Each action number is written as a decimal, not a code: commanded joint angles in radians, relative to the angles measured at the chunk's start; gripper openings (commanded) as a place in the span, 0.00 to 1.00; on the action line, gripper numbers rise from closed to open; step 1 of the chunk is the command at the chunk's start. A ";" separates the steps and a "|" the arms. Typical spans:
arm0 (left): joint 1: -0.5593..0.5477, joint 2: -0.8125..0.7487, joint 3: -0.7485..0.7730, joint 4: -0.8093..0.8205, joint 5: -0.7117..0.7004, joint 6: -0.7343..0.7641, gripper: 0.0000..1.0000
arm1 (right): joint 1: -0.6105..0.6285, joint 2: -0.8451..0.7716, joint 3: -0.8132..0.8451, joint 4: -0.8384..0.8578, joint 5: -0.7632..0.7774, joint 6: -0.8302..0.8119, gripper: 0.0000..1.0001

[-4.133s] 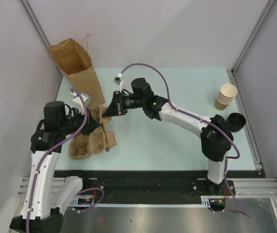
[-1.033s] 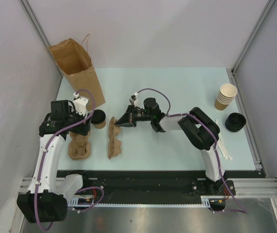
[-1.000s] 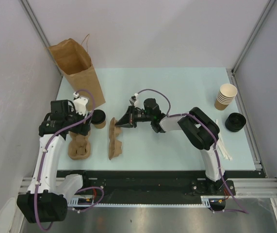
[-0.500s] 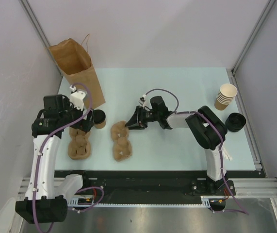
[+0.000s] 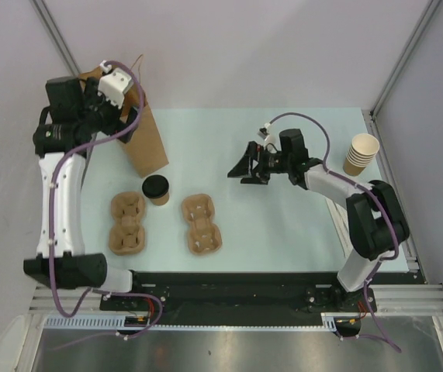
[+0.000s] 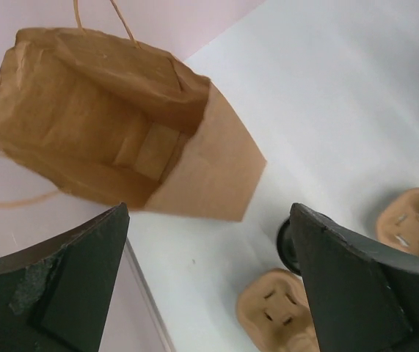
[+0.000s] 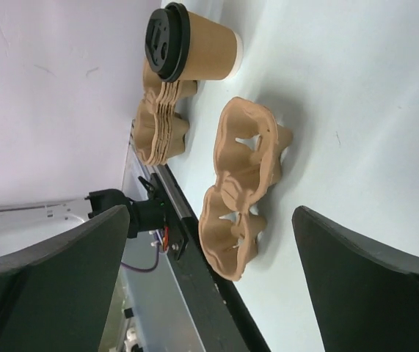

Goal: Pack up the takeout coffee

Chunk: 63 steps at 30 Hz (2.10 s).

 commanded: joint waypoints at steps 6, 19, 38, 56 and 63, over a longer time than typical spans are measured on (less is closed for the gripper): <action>0.005 0.286 0.230 -0.019 0.027 0.120 0.90 | -0.163 -0.242 0.018 -0.237 0.001 -0.248 1.00; -0.020 0.457 0.363 -0.080 0.098 0.134 0.06 | -0.418 -0.350 0.027 -0.343 -0.075 -0.314 1.00; -0.617 0.322 0.275 -0.022 0.029 0.091 0.00 | -0.706 -0.521 0.151 -0.475 -0.115 -0.416 1.00; -1.106 0.087 -0.104 -0.102 0.013 0.046 0.00 | -0.880 -0.439 0.792 -1.036 -0.138 -0.911 1.00; -1.133 -0.061 -0.305 -0.037 0.013 0.070 0.01 | -0.722 -0.474 0.808 -1.012 -0.142 -0.922 1.00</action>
